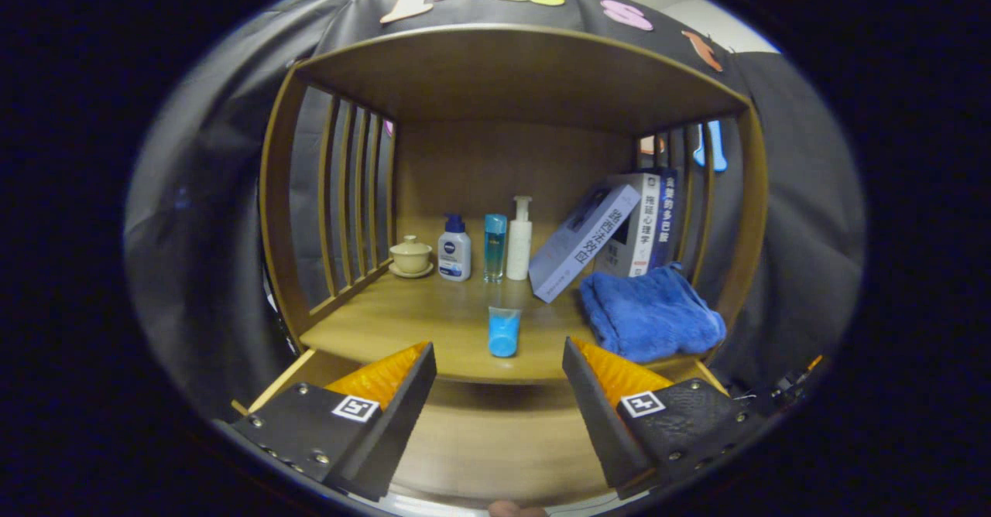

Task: Pull open the drawer, take out the items inside it, and place them on the countertop above the cabinet.

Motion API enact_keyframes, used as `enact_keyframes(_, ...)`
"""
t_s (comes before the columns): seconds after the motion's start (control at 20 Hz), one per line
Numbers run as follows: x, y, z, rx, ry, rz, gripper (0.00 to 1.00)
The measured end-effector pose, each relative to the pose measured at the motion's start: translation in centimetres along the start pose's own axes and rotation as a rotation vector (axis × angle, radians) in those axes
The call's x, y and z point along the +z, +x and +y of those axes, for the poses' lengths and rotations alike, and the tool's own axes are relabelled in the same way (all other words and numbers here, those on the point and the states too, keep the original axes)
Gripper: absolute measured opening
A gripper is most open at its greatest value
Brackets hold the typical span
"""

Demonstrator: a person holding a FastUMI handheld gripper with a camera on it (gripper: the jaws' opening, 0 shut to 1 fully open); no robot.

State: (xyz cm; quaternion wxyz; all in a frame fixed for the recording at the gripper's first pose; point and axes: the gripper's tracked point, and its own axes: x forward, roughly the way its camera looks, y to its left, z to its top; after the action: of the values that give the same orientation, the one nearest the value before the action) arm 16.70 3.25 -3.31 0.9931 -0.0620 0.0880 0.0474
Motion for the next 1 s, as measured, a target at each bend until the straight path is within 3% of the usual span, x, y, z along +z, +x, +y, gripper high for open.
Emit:
enact_keyframes(0.55, -4.4, -11.3, -1.7, -0.026, 0.018, -0.135, 0.98)
enact_keyframes(1.0, -10.4, -12.3, -3.4, -0.039, 0.073, -0.111, 0.98)
